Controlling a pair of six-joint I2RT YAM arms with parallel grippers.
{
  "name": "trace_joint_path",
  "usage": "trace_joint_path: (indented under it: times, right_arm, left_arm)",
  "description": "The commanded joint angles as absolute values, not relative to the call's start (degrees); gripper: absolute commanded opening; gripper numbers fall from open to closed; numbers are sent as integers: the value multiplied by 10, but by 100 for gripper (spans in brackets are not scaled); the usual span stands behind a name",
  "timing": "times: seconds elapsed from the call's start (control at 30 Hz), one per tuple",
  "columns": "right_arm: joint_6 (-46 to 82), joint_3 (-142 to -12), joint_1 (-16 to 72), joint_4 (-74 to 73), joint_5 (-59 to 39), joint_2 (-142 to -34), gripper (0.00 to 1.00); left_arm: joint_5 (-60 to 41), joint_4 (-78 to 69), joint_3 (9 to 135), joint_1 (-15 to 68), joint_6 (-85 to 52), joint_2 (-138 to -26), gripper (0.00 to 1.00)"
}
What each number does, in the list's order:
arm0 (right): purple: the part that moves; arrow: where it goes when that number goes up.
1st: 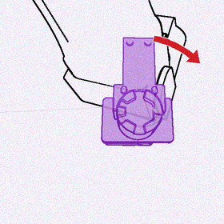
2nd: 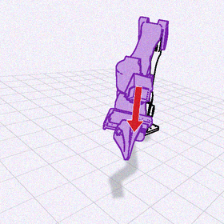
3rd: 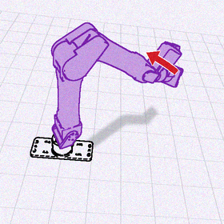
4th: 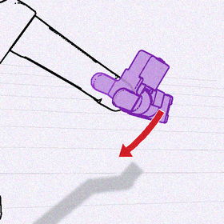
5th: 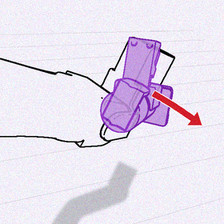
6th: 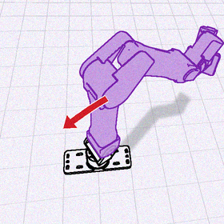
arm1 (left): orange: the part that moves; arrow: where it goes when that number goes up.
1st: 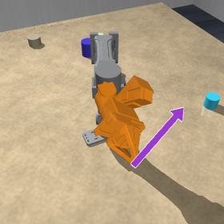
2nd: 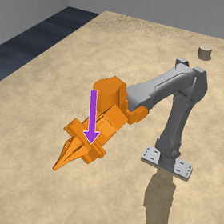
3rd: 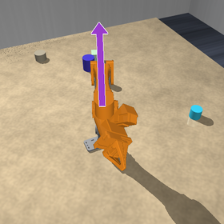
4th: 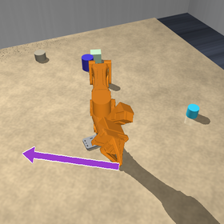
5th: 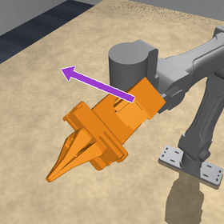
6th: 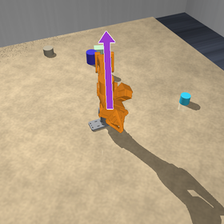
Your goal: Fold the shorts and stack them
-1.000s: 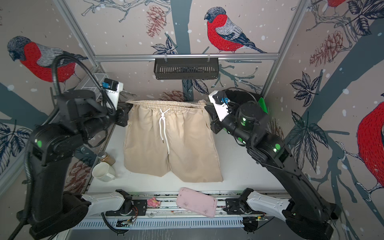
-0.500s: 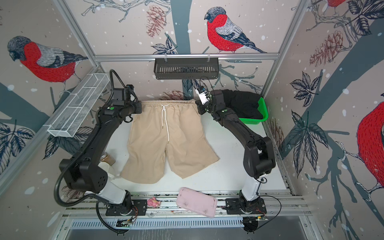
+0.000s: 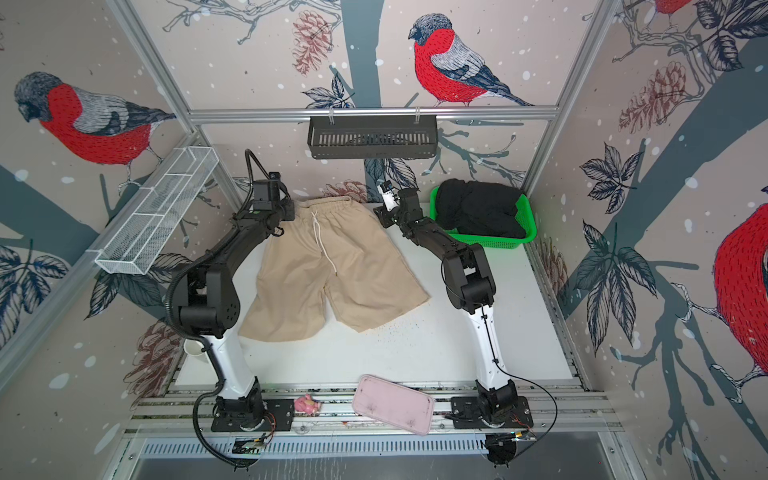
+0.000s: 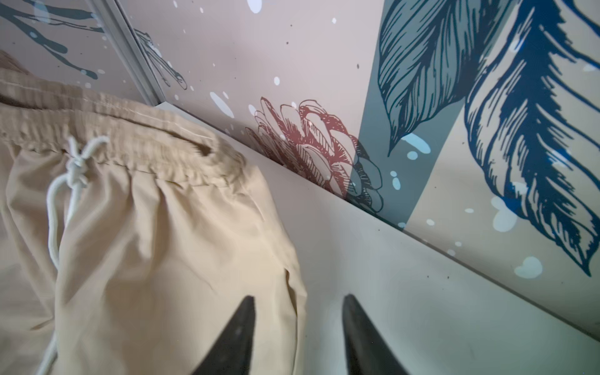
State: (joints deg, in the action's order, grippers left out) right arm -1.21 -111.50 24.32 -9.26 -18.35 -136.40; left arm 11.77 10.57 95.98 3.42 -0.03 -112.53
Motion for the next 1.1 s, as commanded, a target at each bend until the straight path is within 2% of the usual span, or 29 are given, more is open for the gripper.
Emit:
trace_joint_path:
  times: [0.0,0.13,0.27,0.37,0.43,0.57,0.8,1.07]
  right_arm:
    - [0,-1156,247,-86,-191,-1373,65]
    - [-33,-1139,243,-1,-192,-1315,75]
    - [-104,-1065,221,138,-147,-1210,83]
    - [-141,-968,191,190,-97,-1121,88]
    - [-158,-909,164,201,-74,-1071,91]
    - [-188,-847,95,224,-85,-1009,96]
    - [-243,-865,43,255,-34,-1032,99]
    - [-280,-912,9,297,-36,-1081,99]
  left_arm:
    - [99,86,981,34,-4,-1124,99]
    - [55,135,988,34,-21,-1092,99]
    - [13,194,953,34,-50,-1036,99]
    - [-2,221,897,42,-86,-983,99]
    - [-48,215,851,43,-117,-946,99]
    - [-111,141,738,67,-157,-868,99]
    - [-159,77,603,90,-195,-757,99]
    - [-176,104,540,95,-183,-687,99]
